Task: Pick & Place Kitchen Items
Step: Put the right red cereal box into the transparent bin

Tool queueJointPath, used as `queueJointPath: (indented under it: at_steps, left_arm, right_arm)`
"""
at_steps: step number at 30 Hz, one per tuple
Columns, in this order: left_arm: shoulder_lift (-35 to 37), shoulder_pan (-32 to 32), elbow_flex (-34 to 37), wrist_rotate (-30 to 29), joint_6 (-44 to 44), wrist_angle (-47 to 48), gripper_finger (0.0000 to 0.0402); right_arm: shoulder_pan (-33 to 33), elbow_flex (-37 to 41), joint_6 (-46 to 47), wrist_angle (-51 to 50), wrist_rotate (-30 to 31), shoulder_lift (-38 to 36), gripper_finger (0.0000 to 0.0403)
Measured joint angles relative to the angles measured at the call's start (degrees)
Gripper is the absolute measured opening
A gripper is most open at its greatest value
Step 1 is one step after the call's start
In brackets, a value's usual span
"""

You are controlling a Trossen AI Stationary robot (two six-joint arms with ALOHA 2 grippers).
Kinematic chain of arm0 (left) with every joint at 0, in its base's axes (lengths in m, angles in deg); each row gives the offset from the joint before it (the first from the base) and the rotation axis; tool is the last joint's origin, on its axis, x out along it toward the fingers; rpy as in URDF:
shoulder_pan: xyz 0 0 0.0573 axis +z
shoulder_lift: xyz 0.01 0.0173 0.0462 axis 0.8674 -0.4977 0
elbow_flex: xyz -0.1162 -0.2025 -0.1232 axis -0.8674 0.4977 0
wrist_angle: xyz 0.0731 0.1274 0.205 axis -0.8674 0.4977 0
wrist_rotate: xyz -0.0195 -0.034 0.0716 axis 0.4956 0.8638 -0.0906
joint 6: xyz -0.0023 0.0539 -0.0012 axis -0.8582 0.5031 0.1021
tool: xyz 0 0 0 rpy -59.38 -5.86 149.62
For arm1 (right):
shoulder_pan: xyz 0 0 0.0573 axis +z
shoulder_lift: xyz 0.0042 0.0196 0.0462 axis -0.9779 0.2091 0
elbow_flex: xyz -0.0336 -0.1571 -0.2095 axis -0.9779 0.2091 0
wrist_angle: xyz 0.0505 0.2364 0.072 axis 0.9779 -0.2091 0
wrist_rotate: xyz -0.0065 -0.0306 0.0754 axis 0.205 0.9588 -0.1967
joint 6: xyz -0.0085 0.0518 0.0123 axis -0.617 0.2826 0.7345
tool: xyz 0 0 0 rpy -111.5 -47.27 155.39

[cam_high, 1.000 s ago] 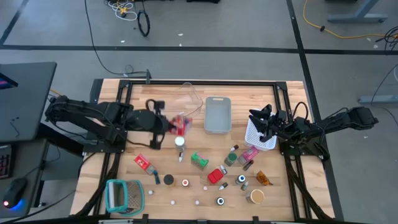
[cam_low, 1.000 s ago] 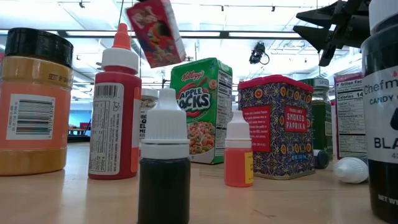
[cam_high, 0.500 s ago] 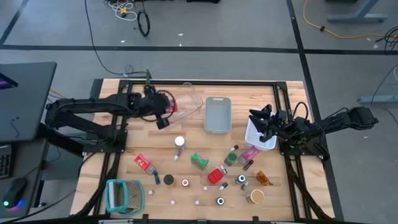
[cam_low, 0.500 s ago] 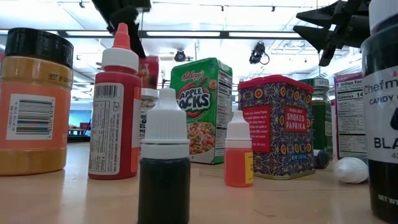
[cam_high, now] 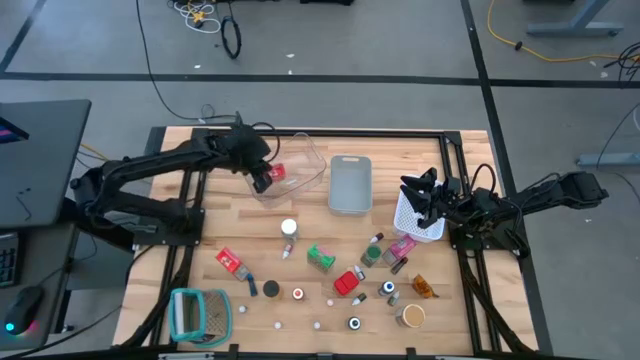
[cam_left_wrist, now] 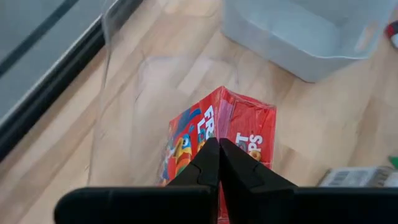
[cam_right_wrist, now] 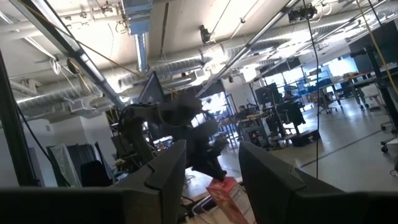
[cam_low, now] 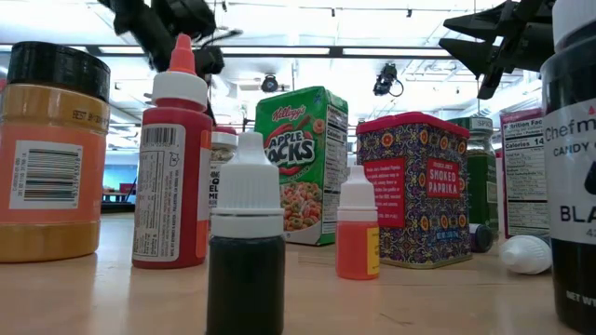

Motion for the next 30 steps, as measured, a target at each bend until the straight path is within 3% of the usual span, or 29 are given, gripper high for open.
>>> queueJointPath:
  at_steps: [6, 23, 30]
  left_arm:
    - [0.0, 5.5, 4.1, 5.5, -2.5, -1.5, 0.0012]
    - [0.0, 9.0, 6.6, -8.2, 0.8, -3.7, 0.0069]
    - [0.0, 9.0, 6.6, -8.6, 4.7, -3.9, 0.0124]
  right_arm:
    - [0.0, 0.0, 0.0, 0.0, 0.0, 0.0, 0.0160]
    - [0.0, 0.0, 0.0, 0.0, 0.0, 0.0, 0.0160]
    - [0.0, 0.0, 0.0, 0.0, 0.0, 0.0, 0.0160]
